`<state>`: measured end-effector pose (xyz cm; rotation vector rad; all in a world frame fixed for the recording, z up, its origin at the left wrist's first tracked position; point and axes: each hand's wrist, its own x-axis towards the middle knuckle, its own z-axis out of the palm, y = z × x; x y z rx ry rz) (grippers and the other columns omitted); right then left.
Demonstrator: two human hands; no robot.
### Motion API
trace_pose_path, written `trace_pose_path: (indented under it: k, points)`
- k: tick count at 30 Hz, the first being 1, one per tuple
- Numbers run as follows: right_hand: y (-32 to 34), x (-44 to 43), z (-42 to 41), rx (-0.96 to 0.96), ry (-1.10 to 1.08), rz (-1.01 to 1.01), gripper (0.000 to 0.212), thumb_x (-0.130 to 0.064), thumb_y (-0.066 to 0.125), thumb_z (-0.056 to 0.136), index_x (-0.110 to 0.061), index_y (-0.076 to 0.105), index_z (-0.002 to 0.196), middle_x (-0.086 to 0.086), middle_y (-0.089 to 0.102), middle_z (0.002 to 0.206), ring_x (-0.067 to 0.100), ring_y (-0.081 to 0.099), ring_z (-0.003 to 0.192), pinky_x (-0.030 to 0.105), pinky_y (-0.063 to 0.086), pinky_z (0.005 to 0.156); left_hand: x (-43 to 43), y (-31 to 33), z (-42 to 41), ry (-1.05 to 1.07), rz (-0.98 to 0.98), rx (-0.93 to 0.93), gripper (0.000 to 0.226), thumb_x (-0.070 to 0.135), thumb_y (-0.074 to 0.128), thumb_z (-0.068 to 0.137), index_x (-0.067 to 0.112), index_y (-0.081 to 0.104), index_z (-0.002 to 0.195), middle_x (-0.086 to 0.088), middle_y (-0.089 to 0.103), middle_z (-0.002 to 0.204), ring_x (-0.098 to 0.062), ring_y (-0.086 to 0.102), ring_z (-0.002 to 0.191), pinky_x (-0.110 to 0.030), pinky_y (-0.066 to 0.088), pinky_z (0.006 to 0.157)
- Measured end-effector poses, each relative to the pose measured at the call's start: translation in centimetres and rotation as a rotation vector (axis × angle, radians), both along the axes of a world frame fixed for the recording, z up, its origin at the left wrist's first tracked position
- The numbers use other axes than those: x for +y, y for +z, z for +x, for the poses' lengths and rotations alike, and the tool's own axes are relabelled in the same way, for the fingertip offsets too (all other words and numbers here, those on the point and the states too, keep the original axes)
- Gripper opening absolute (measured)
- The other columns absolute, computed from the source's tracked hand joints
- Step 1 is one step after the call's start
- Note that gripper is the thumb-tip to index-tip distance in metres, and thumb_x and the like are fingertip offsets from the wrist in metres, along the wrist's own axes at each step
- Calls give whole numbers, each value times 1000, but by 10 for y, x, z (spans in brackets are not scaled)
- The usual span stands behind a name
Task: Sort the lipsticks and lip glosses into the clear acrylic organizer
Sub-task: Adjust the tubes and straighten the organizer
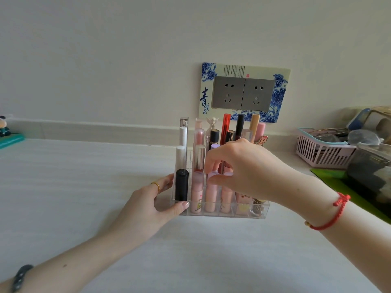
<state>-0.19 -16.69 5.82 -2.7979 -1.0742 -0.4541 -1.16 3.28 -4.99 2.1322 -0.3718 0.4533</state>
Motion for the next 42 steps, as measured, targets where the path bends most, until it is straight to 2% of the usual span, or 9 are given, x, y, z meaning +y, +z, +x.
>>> trace_pose_path:
  k: [4, 10, 17, 21, 24, 29, 36, 40, 42]
  points:
    - [2, 1, 0, 3, 1, 7, 10, -28, 63, 81, -29, 63, 91, -17, 55, 78, 0, 48, 67, 18, 43, 58, 0, 1, -1, -2, 7, 3, 52, 40, 70, 71, 48, 42, 114, 38, 49, 111, 27, 37, 109, 5, 31, 85]
    - [2, 9, -3, 8, 51, 21, 10, -26, 63, 82, -26, 64, 92, -21, 48, 73, -11, 41, 59, 5, 29, 52, 0, 1, -1, 19, 14, 9, 55, 40, 70, 71, 47, 42, 118, 40, 48, 110, 30, 38, 105, 6, 30, 84]
    - [-3, 19, -1, -11, 62, 2, 9, -22, 62, 81, -25, 63, 90, -15, 57, 79, 4, 47, 71, 21, 43, 58, 0, 1, -1, 44, 18, 32, 62, 40, 71, 72, 31, 47, 129, 23, 54, 125, 13, 44, 117, -12, 35, 95]
    - [-4, 20, 0, -7, 65, 12, 10, -23, 63, 81, -27, 62, 90, -13, 58, 81, 6, 48, 73, 22, 45, 58, -1, 0, 0, 48, 13, 29, 63, 40, 70, 71, 31, 47, 130, 23, 54, 125, 13, 44, 117, -2, 33, 90]
    - [-3, 21, 1, -5, 60, 9, 9, -23, 64, 81, -28, 62, 88, -15, 54, 78, 6, 48, 71, 19, 40, 54, -1, 1, 0, 51, 5, 39, 64, 40, 71, 72, 30, 47, 131, 22, 54, 127, 11, 44, 119, -11, 34, 95]
    - [-4, 23, 2, -2, 64, 21, 10, -24, 65, 81, -27, 62, 89, -12, 61, 83, 8, 55, 74, 28, 51, 63, -2, 2, -1, 59, 2, 39, 65, 38, 71, 72, 29, 46, 132, 21, 52, 127, 9, 44, 119, -15, 35, 98]
    - [-4, 23, 1, -13, 58, 44, 6, -23, 65, 80, -26, 63, 84, -18, 49, 69, 3, 50, 65, 24, 48, 56, -2, 2, -2, 51, -4, 34, 63, 37, 71, 73, 28, 46, 130, 22, 52, 126, 11, 43, 119, -15, 35, 98]
    - [-2, 20, 2, -19, 45, 47, 4, -25, 64, 81, -26, 62, 84, -24, 39, 58, -11, 40, 57, 11, 33, 49, -2, 1, -1, 45, -14, 29, 63, 36, 71, 72, 30, 46, 130, 23, 52, 125, 12, 42, 119, -13, 35, 97]
    - [0, 17, 0, -14, 37, 59, 5, -27, 64, 81, -27, 63, 85, -25, 41, 59, -10, 42, 58, 11, 36, 51, -1, 1, -1, 33, -18, 34, 63, 37, 71, 72, 30, 46, 130, 23, 52, 126, 14, 42, 119, -10, 34, 96]
